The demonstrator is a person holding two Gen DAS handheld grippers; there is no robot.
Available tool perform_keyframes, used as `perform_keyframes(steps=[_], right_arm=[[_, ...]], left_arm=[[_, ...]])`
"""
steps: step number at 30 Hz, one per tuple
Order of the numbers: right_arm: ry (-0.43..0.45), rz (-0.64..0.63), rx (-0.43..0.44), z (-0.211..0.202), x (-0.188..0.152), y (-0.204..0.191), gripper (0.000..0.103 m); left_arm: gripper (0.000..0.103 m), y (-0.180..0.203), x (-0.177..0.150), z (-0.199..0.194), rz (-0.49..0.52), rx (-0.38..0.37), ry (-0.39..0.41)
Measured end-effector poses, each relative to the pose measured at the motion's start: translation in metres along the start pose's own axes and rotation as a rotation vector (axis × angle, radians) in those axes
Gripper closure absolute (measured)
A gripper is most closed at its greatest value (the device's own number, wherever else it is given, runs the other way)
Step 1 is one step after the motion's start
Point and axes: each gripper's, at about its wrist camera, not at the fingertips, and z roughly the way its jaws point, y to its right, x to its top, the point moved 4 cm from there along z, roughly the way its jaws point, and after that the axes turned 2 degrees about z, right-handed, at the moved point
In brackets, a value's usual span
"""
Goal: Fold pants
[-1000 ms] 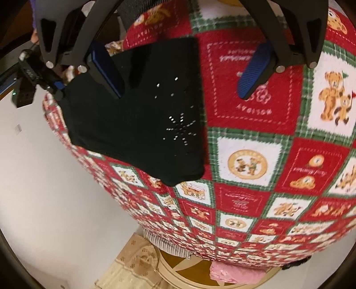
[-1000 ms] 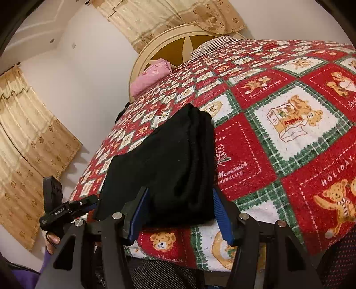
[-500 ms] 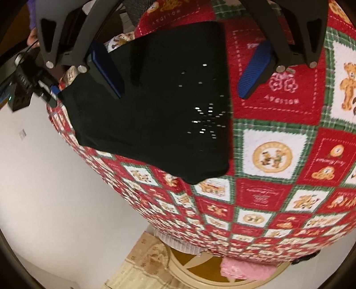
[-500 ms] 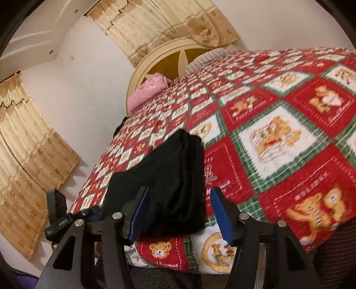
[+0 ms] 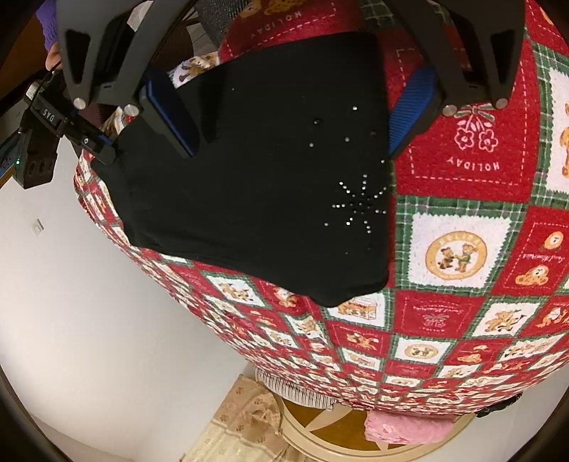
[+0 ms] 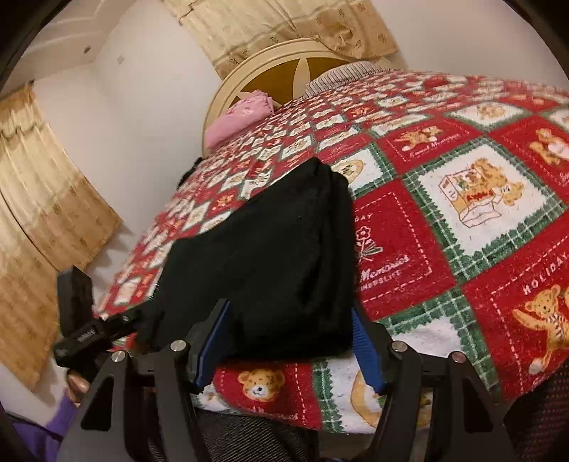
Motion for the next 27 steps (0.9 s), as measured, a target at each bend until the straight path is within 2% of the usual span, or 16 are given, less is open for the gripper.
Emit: perform_keyframes(steps=[4, 7, 12, 15, 16, 17, 20, 23, 27], right_arm=[[0.005, 0.062, 0.04, 0.002, 0.004, 0.008, 0.036], [0.004, 0.093, 0.053, 0.004, 0.008, 0.009, 0.036], [0.002, 0.067, 0.028, 0.011, 0.006, 0.002, 0.036], [-0.009, 0.01, -0.023, 0.013, 0.005, -0.005, 0.037], [-0.012, -0.007, -0.048, 0.013, 0.005, -0.006, 0.048], [-0.023, -0.028, -0.072, 0.015, 0.005, -0.008, 0.063], [-0.029, -0.037, -0.066, 0.017, 0.004, -0.011, 0.068], [-0.015, -0.053, -0.085, 0.017, 0.002, -0.012, 0.069], [0.008, -0.141, -0.168, 0.017, -0.001, -0.025, 0.07]], left_arm=[[0.0, 0.004, 0.001, 0.007, 0.03, 0.043, -0.033], [0.0, 0.012, 0.001, 0.012, 0.075, 0.11, -0.058], [0.002, 0.012, 0.001, 0.015, 0.091, 0.153, -0.07], [0.017, 0.013, 0.001, 0.013, 0.1, 0.17, -0.067], [0.027, 0.015, 0.002, 0.011, 0.103, 0.168, -0.064], [0.039, 0.017, 0.002, 0.01, 0.105, 0.165, -0.061], [0.056, 0.023, 0.003, 0.011, 0.109, 0.153, -0.069], [0.068, 0.027, 0.004, 0.01, 0.123, 0.161, -0.055], [0.071, 0.028, 0.006, 0.007, 0.122, 0.157, -0.033]])
